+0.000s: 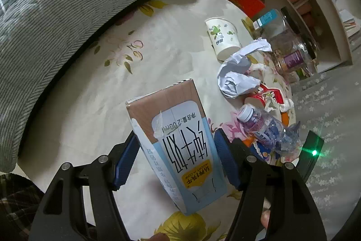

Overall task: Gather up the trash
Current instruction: 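Grasp the orange wrapper with the right tool while the left tool holds the carton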

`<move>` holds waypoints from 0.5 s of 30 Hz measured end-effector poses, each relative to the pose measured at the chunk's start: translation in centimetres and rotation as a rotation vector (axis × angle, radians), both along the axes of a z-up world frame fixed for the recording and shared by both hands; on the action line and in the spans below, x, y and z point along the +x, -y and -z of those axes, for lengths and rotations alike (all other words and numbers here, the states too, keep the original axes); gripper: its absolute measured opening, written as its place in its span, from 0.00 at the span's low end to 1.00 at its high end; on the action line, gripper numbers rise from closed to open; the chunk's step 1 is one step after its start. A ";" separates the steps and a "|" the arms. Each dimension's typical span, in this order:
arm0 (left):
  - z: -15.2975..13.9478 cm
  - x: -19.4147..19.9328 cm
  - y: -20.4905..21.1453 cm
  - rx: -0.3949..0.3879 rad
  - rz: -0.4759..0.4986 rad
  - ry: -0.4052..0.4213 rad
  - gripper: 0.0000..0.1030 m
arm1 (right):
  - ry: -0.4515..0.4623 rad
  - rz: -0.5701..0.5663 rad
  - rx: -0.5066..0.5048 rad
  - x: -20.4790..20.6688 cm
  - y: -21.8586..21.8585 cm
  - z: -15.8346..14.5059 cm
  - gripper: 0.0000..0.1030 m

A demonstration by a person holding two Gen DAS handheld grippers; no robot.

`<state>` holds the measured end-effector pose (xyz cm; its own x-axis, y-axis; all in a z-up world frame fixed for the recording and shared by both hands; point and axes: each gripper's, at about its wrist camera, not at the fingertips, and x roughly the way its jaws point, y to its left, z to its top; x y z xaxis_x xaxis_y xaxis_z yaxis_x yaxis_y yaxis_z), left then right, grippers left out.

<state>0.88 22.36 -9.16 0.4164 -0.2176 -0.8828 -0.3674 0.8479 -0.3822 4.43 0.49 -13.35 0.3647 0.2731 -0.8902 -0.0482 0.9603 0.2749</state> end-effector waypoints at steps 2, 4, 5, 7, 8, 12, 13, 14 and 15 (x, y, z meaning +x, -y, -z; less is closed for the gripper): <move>-0.1 -0.1 0.0 0.006 -0.003 0.007 0.64 | -0.010 -0.015 0.041 -1.0 0.3 -0.6 0.19; -0.4 -0.2 0.3 0.021 0.004 0.018 0.64 | -0.011 -0.027 0.064 -2.0 0.6 -1.3 0.18; -0.5 -0.2 0.4 0.032 0.010 0.025 0.64 | -0.001 -0.035 0.067 -2.7 1.0 -2.0 0.17; -0.8 -0.3 0.7 0.049 0.018 0.043 0.64 | 0.024 -0.052 0.065 -4.5 1.9 -3.3 0.17; -1.1 -0.3 0.9 0.056 0.023 0.055 0.64 | 0.043 -0.059 0.064 -5.2 2.0 -4.2 0.17; -2.1 -0.5 1.9 0.091 0.042 0.105 0.64 | 0.113 -0.062 0.063 -7.5 3.5 -7.5 0.17; -2.5 -0.5 2.3 0.105 0.050 0.121 0.64 | 0.127 -0.061 0.061 -7.4 4.0 -8.1 0.17; -2.7 -0.5 2.7 0.117 0.058 0.135 0.64 | 0.149 -0.057 0.055 -8.0 4.6 -9.3 0.17; -3.0 -0.4 3.2 0.130 0.066 0.147 0.64 | 0.168 -0.051 0.050 -8.6 5.1 -10.1 0.17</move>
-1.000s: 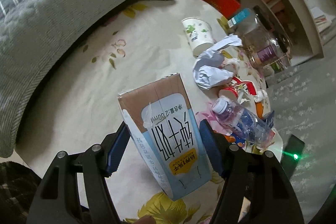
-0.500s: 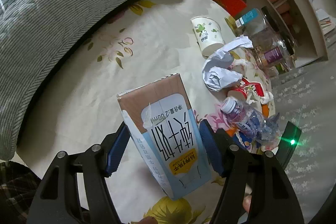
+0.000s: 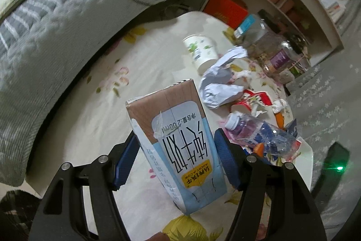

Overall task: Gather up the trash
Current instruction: 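Grasp the orange wrapper with the right tool while the left tool holds the carton, then carry both items over the white bin and open both tools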

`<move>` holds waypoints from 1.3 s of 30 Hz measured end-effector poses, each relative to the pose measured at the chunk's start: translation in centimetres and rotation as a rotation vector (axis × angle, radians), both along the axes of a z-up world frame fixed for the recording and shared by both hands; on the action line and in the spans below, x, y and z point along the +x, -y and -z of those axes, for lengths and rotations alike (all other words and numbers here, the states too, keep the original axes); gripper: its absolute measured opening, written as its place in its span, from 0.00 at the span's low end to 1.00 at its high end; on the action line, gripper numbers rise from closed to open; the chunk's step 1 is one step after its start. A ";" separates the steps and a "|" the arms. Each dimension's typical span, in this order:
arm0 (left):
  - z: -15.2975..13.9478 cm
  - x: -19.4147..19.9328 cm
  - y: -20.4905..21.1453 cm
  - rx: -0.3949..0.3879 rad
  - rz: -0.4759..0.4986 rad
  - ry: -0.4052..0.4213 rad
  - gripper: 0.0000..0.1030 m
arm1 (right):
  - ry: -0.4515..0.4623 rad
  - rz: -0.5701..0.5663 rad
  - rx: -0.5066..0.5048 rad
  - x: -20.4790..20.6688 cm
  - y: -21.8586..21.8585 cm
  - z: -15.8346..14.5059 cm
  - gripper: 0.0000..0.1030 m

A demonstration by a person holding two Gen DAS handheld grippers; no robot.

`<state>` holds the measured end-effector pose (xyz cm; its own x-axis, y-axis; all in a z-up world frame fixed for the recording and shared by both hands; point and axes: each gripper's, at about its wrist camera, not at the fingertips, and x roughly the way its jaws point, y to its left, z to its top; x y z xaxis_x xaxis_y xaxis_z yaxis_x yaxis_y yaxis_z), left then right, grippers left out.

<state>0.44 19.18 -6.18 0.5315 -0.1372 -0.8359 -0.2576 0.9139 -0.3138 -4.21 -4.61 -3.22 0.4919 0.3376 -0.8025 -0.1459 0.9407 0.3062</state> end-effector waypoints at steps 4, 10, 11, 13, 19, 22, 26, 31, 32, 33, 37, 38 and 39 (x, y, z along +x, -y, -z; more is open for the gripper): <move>-1.2 0.3 2.1 0.041 0.031 0.055 0.64 | 0.077 0.030 -0.033 -2.7 1.4 -3.1 0.17; -3.4 1.3 6.1 0.055 0.084 0.141 0.64 | 0.177 0.104 -0.087 0.6 5.7 -5.7 0.17; -3.9 1.5 7.1 0.057 0.101 0.157 0.64 | 0.186 0.125 -0.089 0.8 7.0 -6.3 0.17; -4.6 1.7 8.9 0.064 0.134 0.187 0.64 | 0.204 0.164 -0.107 3.0 9.4 -6.0 0.17; -5.9 2.3 14.9 0.091 0.232 0.249 0.64 | 0.259 0.351 -0.153 6.6 17.4 -5.2 0.17; -5.6 2.9 18.0 0.100 0.282 0.241 0.64 | 0.225 0.463 -0.158 6.7 22.1 -4.3 0.17; -5.2 3.5 22.3 0.109 0.355 0.235 0.64 | 0.222 0.557 -0.214 6.8 26.3 -3.9 0.17; -5.2 4.1 28.3 0.129 0.455 0.253 0.64 | 0.209 0.645 -0.263 6.1 30.2 -4.4 0.41; -5.3 4.3 29.9 0.135 0.480 0.259 0.64 | 0.216 0.665 -0.274 6.0 30.6 -4.4 0.55; -5.4 4.5 31.1 0.139 0.497 0.264 0.64 | 0.226 0.687 -0.284 5.8 31.0 -4.7 0.59; -5.9 5.3 35.4 0.128 0.556 0.281 0.64 | 0.268 0.807 -0.278 4.1 34.3 -5.9 0.82; -5.9 5.4 36.4 0.127 0.570 0.281 0.64 | 0.275 0.834 -0.271 3.8 34.8 -6.0 0.86; -5.9 5.6 37.4 0.126 0.581 0.280 0.64 | 0.279 0.861 -0.263 3.5 35.3 -6.1 0.86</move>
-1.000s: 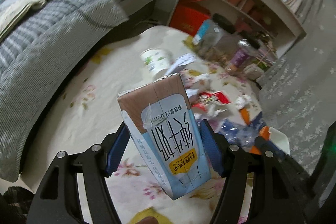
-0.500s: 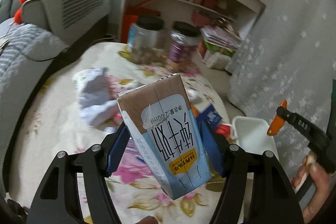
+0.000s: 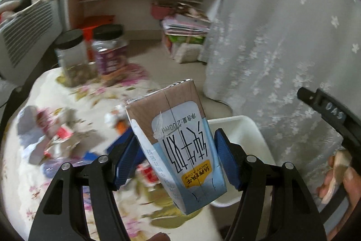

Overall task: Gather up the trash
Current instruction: 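Carry both items over the white bin and open both tools, then lower the left tool onto the crumpled white tissues and grasp them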

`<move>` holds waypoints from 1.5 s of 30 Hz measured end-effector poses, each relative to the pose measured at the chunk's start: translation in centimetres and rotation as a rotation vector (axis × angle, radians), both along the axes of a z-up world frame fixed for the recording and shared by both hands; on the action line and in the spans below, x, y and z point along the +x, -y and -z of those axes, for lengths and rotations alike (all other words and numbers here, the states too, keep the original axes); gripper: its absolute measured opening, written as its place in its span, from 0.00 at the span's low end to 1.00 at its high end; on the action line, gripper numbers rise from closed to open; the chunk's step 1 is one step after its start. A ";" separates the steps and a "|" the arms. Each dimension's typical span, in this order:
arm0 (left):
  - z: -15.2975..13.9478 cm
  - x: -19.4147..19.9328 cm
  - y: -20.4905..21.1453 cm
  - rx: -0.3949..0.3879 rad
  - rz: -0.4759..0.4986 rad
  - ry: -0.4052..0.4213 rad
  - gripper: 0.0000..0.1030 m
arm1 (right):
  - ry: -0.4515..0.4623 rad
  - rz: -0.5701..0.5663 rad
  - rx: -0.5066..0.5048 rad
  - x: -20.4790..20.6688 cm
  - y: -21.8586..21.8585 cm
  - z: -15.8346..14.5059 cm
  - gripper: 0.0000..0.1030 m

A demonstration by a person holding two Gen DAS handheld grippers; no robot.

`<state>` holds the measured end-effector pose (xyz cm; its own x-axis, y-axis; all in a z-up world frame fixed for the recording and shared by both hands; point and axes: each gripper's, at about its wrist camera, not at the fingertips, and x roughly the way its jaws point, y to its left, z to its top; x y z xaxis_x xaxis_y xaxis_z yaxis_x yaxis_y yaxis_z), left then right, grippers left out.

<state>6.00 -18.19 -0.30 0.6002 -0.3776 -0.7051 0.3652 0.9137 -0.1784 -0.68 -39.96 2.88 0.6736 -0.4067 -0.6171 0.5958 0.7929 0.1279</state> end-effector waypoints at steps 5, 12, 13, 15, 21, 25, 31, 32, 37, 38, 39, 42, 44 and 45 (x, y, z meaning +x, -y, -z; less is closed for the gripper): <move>0.6 0.4 4.6 0.010 0.063 -0.025 0.64 | 0.033 0.090 0.043 -1.3 2.7 -0.3 0.92; 0.4 0.0 10.0 0.030 0.156 -0.002 0.65 | 0.120 0.231 0.068 -3.7 5.6 -1.1 0.93; 0.3 0.0 10.5 0.031 0.162 0.000 0.66 | 0.126 0.242 0.073 -4.0 5.9 -1.1 0.93; 0.2 -0.1 11.4 0.037 0.178 0.001 0.79 | 0.125 0.259 0.076 -4.5 6.6 -1.2 0.93; -0.1 -0.2 11.4 0.046 0.160 0.023 0.83 | 0.102 0.250 0.056 -4.4 6.3 -1.3 0.93; -0.2 -0.2 9.7 0.071 0.116 0.053 0.83 | 0.086 0.219 -0.005 -3.9 4.7 -1.5 0.93; -0.8 -0.9 5.4 0.120 0.013 0.146 0.90 | 0.061 0.162 -0.122 -2.6 0.7 -1.6 0.93; -0.9 -1.0 4.8 0.127 -0.005 0.161 0.92 | 0.055 0.142 -0.137 -2.3 -0.2 -1.6 0.93; -0.4 -1.1 0.2 0.182 -0.066 0.184 0.93 | 0.036 0.027 -0.163 -1.0 -4.5 -1.0 0.93; -0.1 -1.0 -0.7 0.190 -0.079 0.175 0.93 | 0.033 0.007 -0.158 -0.9 -5.2 -0.8 0.93; 0.4 -0.8 -2.0 0.194 -0.100 0.152 0.93 | 0.025 -0.024 -0.150 -0.5 -6.2 -0.5 0.93; 1.3 -0.2 -4.9 0.198 -0.149 0.098 0.93 | 0.002 -0.097 -0.132 0.4 -8.3 0.2 0.93; 1.9 0.3 -6.5 0.208 -0.169 0.067 0.93 | -0.011 -0.129 -0.107 1.0 -9.4 0.7 0.93; 2.2 0.5 -7.1 0.218 -0.182 0.057 0.93 | -0.017 -0.141 -0.093 1.3 -9.9 0.9 0.93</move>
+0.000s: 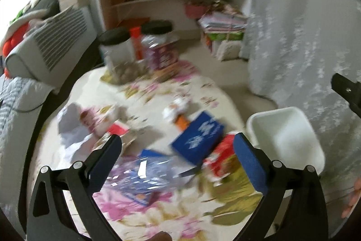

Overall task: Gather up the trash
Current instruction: 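Lower the left tool onto the crumpled white tissues and grasp them, then grasp the red snack bag with the right tool while the left tool holds tissues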

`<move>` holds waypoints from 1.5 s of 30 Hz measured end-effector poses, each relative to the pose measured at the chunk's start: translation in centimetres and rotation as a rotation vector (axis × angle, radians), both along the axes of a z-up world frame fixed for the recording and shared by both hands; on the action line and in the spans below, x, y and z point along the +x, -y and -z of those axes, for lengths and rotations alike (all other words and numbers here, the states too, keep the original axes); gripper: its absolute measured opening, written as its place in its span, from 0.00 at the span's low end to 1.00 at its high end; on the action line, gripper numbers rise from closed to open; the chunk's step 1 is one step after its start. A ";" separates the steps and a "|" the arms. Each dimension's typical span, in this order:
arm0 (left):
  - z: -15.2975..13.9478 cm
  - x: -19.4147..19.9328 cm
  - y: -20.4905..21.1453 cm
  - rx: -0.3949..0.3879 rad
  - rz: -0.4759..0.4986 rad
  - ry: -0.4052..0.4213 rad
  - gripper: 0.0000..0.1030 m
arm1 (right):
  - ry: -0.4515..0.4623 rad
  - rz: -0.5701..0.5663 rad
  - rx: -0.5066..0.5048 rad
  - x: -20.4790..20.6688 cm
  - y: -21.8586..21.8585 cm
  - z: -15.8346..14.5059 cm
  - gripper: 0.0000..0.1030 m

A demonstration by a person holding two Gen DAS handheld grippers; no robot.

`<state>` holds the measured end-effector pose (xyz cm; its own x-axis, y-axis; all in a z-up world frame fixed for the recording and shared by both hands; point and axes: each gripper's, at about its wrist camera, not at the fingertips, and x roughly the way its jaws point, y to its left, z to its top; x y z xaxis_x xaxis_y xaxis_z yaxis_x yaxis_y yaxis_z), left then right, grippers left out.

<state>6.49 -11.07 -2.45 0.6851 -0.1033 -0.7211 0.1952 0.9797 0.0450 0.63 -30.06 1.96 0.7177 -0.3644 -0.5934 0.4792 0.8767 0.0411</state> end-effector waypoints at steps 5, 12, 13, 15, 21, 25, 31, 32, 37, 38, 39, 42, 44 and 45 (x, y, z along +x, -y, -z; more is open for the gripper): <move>0.3 0.8 -3.8 0.018 -0.073 -0.005 0.93 | -0.054 -0.060 0.046 1.8 -2.6 1.1 0.93; 0.9 3.1 -9.0 0.052 -0.205 -0.012 0.93 | -0.082 -0.146 0.034 4.0 -6.8 2.3 0.93; 1.1 3.6 -9.7 0.059 -0.223 -0.015 0.93 | -0.087 -0.159 0.034 4.4 -7.4 2.4 0.93; 1.6 4.5 -11.1 0.085 -0.256 -0.019 0.93 | -0.100 -0.186 0.032 5.2 -8.6 2.8 0.93; 3.1 7.8 -15.6 0.137 -0.335 -0.086 0.93 | -0.164 -0.263 0.045 7.8 -11.7 4.4 0.93; 4.8 9.1 -17.8 0.155 -0.288 -0.195 0.93 | -0.204 -0.308 0.036 9.3 -13.4 5.2 0.93; 9.1 10.0 -18.7 0.211 -0.236 -0.331 0.93 | -0.240 -0.360 0.062 11.0 -15.8 6.4 0.93; 9.6 10.1 -18.6 0.222 -0.227 -0.338 0.93 | -0.245 -0.366 0.068 11.3 -16.0 6.7 0.93; 11.7 10.6 -18.3 0.239 -0.165 -0.359 0.83 | -0.301 -0.408 0.103 13.1 -17.9 8.3 0.93; 11.9 10.6 -18.3 0.202 -0.146 -0.367 0.72 | -0.307 -0.412 0.112 13.4 -18.2 8.6 0.93; 11.9 10.5 -18.4 0.184 -0.143 -0.373 0.58 | -0.314 -0.416 0.122 13.7 -18.5 8.9 0.93; 11.8 10.2 -18.6 0.181 -0.132 -0.367 0.44 | -0.337 -0.424 0.176 14.5 -19.1 9.7 0.93; 11.2 9.7 -18.9 0.160 -0.135 -0.349 0.42 | -0.351 -0.431 0.226 15.1 -19.5 10.3 0.93; 10.6 9.3 -19.3 0.134 -0.138 -0.332 0.42 | -0.354 -0.433 0.245 15.4 -19.8 10.5 0.93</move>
<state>15.79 8.20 -13.02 0.4129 0.0837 -0.9069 0.0873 0.9876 0.1309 15.99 -10.29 -8.54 0.5135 0.0943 -0.8529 0.1024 0.9801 0.1700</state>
